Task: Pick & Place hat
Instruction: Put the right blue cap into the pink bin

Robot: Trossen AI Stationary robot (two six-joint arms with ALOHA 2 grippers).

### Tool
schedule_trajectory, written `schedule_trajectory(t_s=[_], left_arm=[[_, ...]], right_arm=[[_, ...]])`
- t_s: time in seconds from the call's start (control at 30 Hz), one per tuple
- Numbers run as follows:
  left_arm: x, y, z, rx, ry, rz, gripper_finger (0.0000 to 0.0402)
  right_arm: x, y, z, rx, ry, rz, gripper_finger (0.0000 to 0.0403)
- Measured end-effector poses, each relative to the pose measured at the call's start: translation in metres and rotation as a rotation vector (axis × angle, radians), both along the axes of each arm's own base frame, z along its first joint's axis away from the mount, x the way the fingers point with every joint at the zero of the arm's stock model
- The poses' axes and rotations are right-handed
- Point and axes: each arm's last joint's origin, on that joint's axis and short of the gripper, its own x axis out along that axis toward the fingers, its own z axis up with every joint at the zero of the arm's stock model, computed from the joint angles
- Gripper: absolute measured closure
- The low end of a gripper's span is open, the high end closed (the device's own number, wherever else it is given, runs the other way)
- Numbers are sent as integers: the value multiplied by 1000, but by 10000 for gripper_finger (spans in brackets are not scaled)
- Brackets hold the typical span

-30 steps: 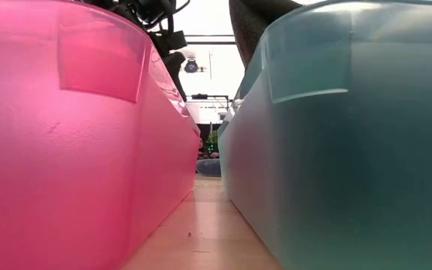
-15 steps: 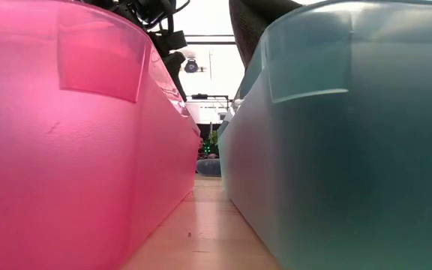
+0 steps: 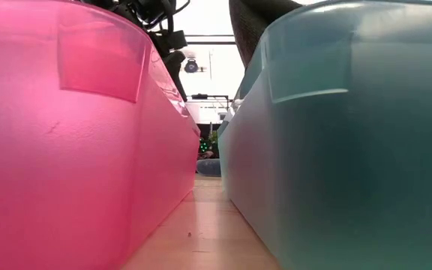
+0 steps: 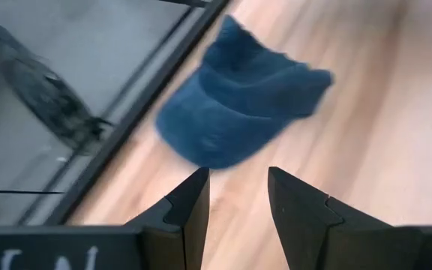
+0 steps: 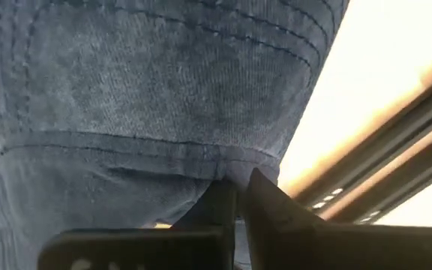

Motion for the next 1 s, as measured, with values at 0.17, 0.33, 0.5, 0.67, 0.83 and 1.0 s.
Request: schedule_trajectory(t_s=[0.17, 0.33, 0.5, 0.67, 0.83, 1.0], left_arm=[[6, -3, 4, -153, -140, -37, 262], [13, -4, 13, -182, -277, -54, 262], [16, -3, 21, -107, -333, -79, 262], [18, -1, 26, 37, -319, -84, 262], [19, -3, 29, 102, -311, -125, 262], [21, -11, 29, 117, -300, -167, 262]], right_arm=[[19, 2, 32, -165, -202, -146, 394], [62, 5, 52, -368, -580, -96, 394], [94, 13, 64, -408, -847, -182, 394], [107, 16, 65, -481, -901, -188, 394], [109, 14, 58, -537, -847, -243, 394], [112, 12, 48, -532, -796, -244, 394]])
